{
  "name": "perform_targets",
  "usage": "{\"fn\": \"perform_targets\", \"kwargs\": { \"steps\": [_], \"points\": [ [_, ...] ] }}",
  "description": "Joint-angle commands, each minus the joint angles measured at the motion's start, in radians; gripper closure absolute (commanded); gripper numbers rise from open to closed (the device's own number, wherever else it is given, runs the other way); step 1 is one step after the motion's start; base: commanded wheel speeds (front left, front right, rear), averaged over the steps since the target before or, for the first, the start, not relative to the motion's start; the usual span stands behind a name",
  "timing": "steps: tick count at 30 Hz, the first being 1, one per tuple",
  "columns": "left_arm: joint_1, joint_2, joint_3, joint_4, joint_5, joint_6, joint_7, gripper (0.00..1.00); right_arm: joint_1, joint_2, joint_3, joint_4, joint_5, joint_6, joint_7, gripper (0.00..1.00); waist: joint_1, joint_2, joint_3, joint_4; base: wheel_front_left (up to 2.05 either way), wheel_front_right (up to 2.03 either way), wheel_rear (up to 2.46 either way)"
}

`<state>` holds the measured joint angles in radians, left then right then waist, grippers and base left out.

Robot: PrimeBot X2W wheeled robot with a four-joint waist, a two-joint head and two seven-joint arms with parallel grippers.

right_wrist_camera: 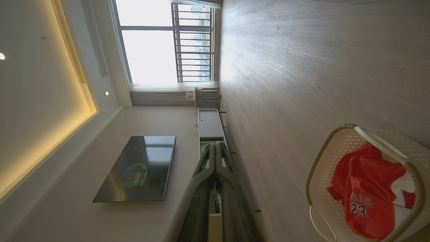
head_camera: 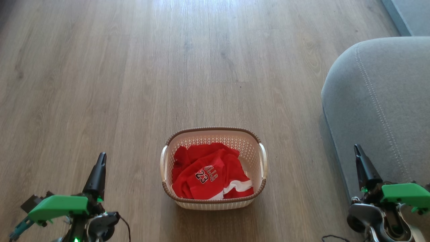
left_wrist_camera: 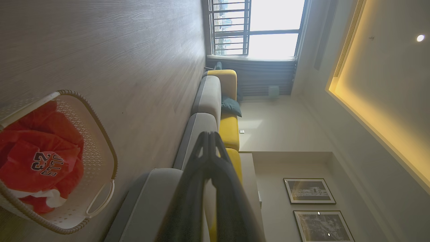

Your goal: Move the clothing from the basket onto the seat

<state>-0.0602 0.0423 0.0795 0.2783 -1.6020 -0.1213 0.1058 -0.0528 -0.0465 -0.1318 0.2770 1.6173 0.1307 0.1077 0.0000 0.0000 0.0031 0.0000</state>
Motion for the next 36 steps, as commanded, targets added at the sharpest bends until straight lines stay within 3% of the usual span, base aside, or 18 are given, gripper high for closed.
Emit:
{"fn": "perform_targets", "kwargs": {
  "steps": [1, 19, 20, 28, 36],
  "points": [
    [-0.048, 0.008, 0.034, -0.033, -0.007, -0.009, 0.007, 1.00, -0.055, -0.004, 0.018, -0.032, -0.008, 0.000, 0.005, 1.00, 0.0000, 0.0000, 0.000, 0.000, 0.00, 0.00, 0.00],
    [-0.048, 0.008, 0.034, -0.033, -0.007, -0.009, 0.007, 1.00, -0.055, -0.004, 0.018, -0.032, -0.008, 0.000, 0.005, 1.00, 0.0000, 0.0000, 0.000, 0.000, 0.00, 0.00, 0.00],
    [0.000, 0.000, 0.000, 0.000, 0.000, 0.000, 0.000, 0.00, 0.000, 0.000, 0.000, 0.000, 0.000, 0.000, 0.000, 0.00, 0.0000, 0.0000, 0.000, 0.000, 0.00, 0.00, 0.00],
    [0.003, 0.000, -0.019, 0.005, 0.004, 0.001, -0.021, 0.00, 0.010, 0.000, 0.011, -0.006, -0.009, 0.000, -0.020, 0.00, 0.0000, 0.0000, 0.000, 0.000, 0.00, 0.00, 0.00],
    [0.000, 0.003, -0.040, 0.012, 0.052, 0.003, -0.048, 0.00, 0.014, -0.005, 0.013, -0.014, -0.120, 0.000, -0.047, 0.00, 0.0000, 0.0000, -0.002, 0.001, 0.00, 0.00, 0.00]
  ]
}}
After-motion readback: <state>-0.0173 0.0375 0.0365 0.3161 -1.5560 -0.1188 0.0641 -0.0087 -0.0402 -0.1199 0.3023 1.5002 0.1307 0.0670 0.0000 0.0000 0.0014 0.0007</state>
